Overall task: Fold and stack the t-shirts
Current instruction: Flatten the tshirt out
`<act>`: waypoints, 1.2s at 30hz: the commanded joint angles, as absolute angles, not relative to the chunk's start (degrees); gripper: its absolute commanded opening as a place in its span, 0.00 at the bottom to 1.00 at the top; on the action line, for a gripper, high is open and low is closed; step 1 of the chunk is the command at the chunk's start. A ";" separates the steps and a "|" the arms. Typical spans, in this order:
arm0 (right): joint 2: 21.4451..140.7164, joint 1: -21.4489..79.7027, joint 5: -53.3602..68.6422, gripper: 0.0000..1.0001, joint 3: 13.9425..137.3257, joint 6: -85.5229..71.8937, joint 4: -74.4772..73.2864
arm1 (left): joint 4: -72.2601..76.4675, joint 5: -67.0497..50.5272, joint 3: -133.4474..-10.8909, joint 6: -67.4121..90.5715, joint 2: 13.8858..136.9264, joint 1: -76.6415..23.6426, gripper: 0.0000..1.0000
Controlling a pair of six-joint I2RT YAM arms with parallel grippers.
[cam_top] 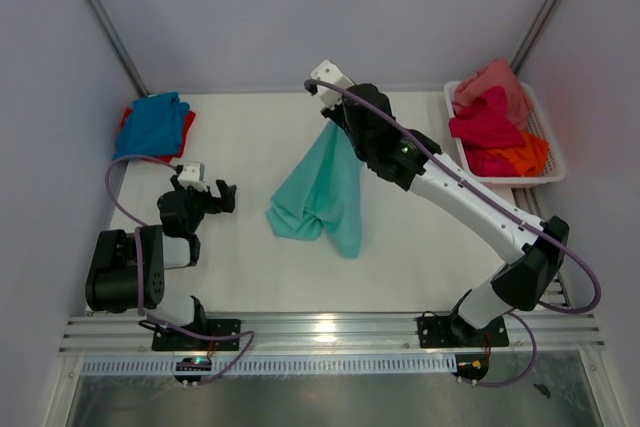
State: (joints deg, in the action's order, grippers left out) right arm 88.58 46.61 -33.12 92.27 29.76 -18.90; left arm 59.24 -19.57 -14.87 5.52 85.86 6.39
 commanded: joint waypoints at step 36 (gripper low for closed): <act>88.15 43.33 -32.78 0.03 91.05 30.84 -10.90 | -8.55 -35.96 -47.89 -10.26 66.71 -3.49 0.99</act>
State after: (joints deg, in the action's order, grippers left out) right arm 89.52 44.16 -30.35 89.97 27.38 -17.08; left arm 8.34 -31.59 -45.32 -2.57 69.38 1.89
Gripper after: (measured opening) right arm 0.034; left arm 0.991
